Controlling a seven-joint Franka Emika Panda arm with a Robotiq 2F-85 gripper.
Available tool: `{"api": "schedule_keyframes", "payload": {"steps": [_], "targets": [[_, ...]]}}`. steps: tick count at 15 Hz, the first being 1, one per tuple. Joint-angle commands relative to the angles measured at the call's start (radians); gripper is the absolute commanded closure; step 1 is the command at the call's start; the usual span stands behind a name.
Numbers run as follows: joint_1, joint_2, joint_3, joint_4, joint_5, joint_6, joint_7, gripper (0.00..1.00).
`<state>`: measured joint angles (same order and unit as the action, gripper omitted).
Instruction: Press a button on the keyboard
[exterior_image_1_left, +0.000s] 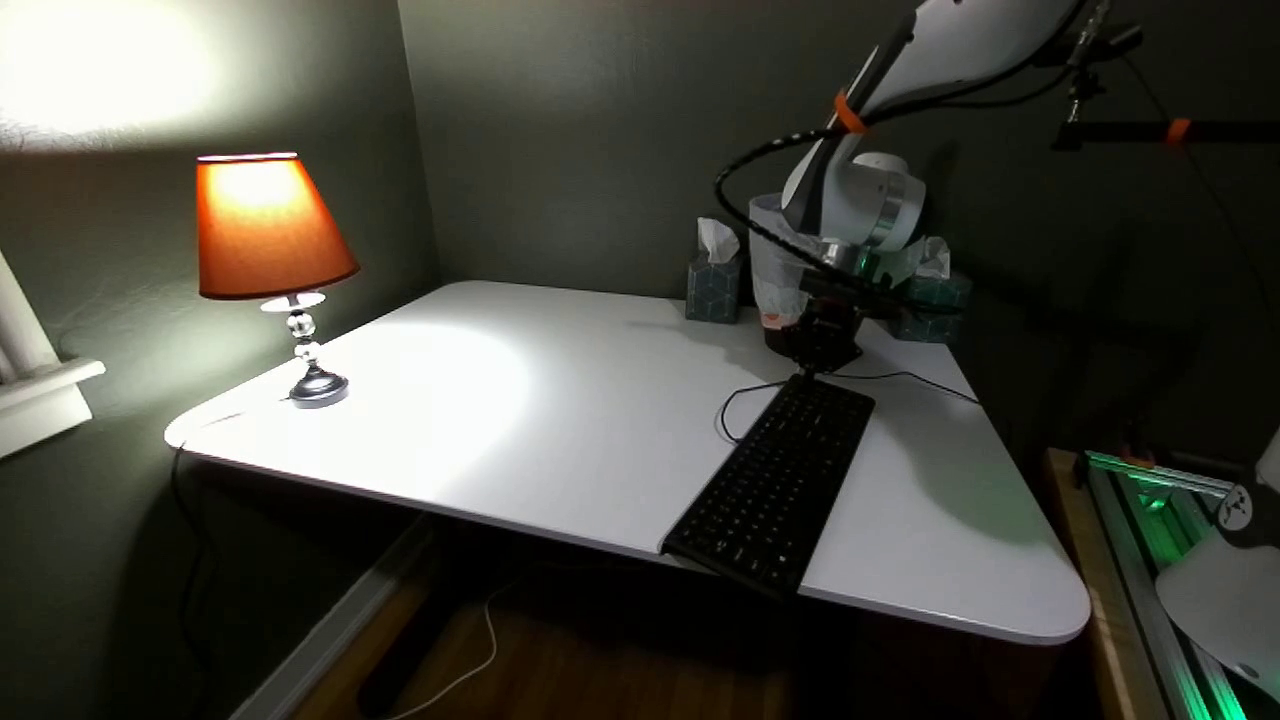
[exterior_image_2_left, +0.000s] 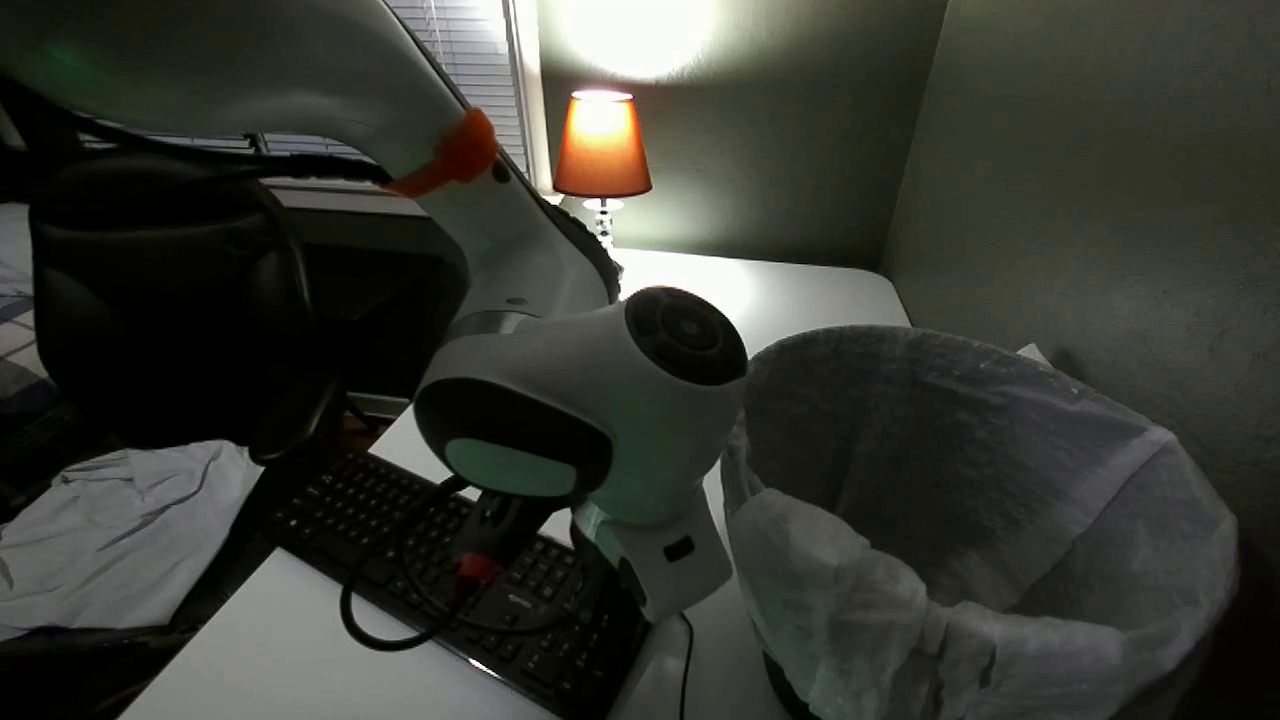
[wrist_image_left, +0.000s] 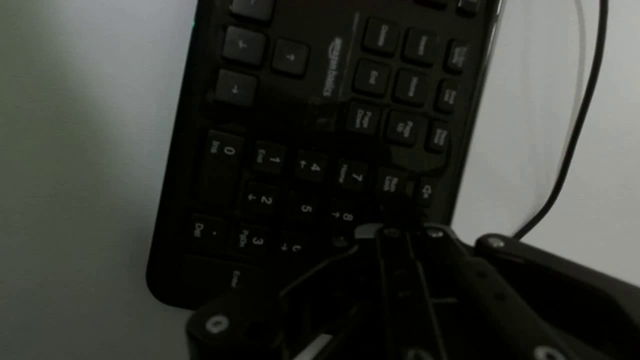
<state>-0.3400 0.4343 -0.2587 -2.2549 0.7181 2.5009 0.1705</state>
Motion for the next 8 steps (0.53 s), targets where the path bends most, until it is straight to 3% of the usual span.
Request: {"api": "schedule_keyframes", "payload": {"steps": [1, 8], "targets": [[-0.012, 0.025, 0.014, 0.019, 0.012, -0.001, 0.007, 1.00], [-0.012, 0.019, 0.016, 0.015, 0.014, 0.002, 0.003, 1.00]]}}
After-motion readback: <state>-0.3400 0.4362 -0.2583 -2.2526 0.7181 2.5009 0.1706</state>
